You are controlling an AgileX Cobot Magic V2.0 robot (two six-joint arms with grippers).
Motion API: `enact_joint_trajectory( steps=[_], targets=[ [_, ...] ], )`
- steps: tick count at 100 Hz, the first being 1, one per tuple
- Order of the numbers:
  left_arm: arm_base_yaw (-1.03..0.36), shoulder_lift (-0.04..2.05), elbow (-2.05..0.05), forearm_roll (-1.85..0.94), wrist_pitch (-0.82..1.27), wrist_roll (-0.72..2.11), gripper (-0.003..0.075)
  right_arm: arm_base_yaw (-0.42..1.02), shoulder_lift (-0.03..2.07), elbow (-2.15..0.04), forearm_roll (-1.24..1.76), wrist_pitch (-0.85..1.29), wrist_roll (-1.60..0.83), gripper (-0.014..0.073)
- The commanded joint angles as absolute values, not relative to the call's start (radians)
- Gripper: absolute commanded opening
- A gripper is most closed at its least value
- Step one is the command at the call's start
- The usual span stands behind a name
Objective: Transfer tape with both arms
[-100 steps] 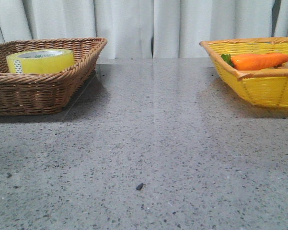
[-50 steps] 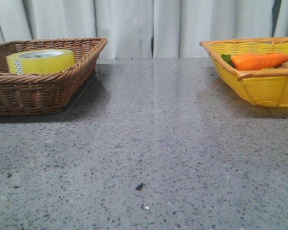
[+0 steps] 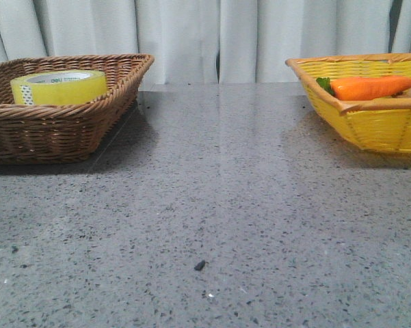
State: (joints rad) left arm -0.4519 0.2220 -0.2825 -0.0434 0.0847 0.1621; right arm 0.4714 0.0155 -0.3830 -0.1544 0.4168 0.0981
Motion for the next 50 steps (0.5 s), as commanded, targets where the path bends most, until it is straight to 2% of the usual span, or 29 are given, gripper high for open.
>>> enact_joint_trajectory(
  steps=[1, 21, 30, 50],
  targets=[
    [-0.392, 0.145, -0.182, -0.039, -0.039, 0.127, -0.0021, 0.469, 0.031, -0.407, -0.172, 0.33, 0.099, -0.0067],
    [-0.258, -0.032, -0.02, -0.034, 0.064, -0.062, -0.0021, 0.469, 0.031, -0.407, -0.172, 0.33, 0.099, -0.0067],
    [-0.218, -0.035, 0.012, -0.034, 0.083, -0.083, -0.0021, 0.469, 0.031, -0.407, -0.172, 0.33, 0.099, -0.0067],
    [-0.177, -0.035, 0.012, -0.034, 0.286, -0.083, -0.0021, 0.469, 0.031, -0.407, -0.172, 0.328, 0.099, -0.0067]
  ],
)
